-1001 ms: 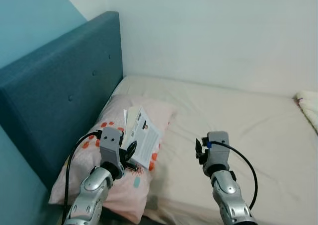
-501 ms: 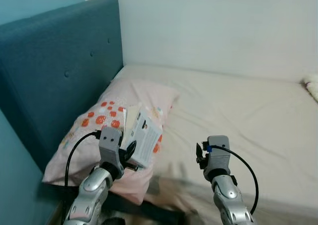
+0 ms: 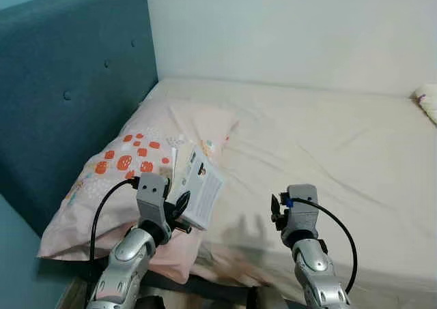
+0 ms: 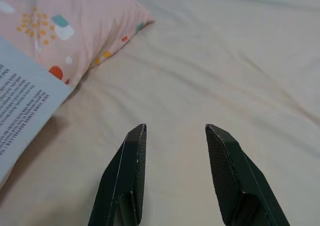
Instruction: Clean up the room
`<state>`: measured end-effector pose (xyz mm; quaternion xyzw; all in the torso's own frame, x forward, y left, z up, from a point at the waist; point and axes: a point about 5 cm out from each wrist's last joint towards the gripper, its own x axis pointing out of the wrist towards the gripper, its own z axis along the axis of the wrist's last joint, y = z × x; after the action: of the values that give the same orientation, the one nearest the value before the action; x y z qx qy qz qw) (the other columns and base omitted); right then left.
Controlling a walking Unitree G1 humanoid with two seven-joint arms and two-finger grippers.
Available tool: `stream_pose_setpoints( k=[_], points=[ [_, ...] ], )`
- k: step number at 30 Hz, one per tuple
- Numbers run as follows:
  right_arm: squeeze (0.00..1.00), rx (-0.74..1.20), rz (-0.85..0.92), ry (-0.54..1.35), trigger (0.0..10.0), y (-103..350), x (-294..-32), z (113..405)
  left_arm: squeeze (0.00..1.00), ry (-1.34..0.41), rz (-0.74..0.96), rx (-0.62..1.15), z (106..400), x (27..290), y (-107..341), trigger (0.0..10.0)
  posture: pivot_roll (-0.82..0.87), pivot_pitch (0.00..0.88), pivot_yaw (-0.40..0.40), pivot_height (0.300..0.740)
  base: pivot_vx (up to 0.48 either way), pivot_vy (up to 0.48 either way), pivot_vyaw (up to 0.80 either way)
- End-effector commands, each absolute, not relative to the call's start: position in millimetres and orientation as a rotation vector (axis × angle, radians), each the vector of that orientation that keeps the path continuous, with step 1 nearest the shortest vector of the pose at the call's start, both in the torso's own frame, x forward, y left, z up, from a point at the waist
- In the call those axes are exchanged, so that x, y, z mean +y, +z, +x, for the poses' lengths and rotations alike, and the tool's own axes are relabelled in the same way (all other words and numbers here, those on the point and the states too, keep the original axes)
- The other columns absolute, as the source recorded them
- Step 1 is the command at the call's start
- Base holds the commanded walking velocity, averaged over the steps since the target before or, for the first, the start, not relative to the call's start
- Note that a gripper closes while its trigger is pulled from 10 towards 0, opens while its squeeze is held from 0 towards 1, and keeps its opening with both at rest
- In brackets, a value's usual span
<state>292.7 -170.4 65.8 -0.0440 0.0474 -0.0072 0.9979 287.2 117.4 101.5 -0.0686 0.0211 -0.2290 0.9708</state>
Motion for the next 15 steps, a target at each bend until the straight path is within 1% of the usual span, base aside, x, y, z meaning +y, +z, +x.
stream_pose_setpoints(
  k=[1, 7, 8, 11, 15],
  points=[
    [0.00, 0.100, -0.078, -0.012, 10.0, 66.6, -170.0, 293.2, 0.00, -0.492, -0.162, 0.018, 290.0, 114.7, 112.0, 10.0, 0.00, 0.024, -0.060, 0.590, 0.000, 0.000, 0.00],
    [0.00, 0.106, -0.057, 0.010, 10.0, 67.5, -167.2, 295.3, 0.00, -0.589, -0.420, 0.132, 289.2, 102.8, 115.8, 10.0, -0.01, 0.017, -0.061, 0.585, 0.000, 0.000, 0.00],
    [0.00, 0.106, -0.057, 0.010, 10.0, 67.5, -167.2, 295.3, 0.00, -0.589, -0.420, 0.132, 289.2, 102.8, 115.8, 10.0, -0.01, 0.017, -0.061, 0.585, 0.000, 0.000, 0.00],
    [0.00, 0.111, -0.035, -0.003, 10.0, 67.3, -169.4, 295.3, 0.00, -0.596, -0.594, 0.189, 293.1, 99.0, 119.2, 10.0, -0.01, 0.015, -0.060, 0.585, 0.000, 0.000, 0.00],
    [0.00, 0.109, -0.028, -0.008, 10.0, 68.2, -171.6, 294.6, 0.00, -0.545, -0.610, 0.259, 298.7, 97.3, 111.6, 10.0, -0.01, 0.017, -0.062, 0.585, 0.000, 0.000, 0.00]
  ],
)
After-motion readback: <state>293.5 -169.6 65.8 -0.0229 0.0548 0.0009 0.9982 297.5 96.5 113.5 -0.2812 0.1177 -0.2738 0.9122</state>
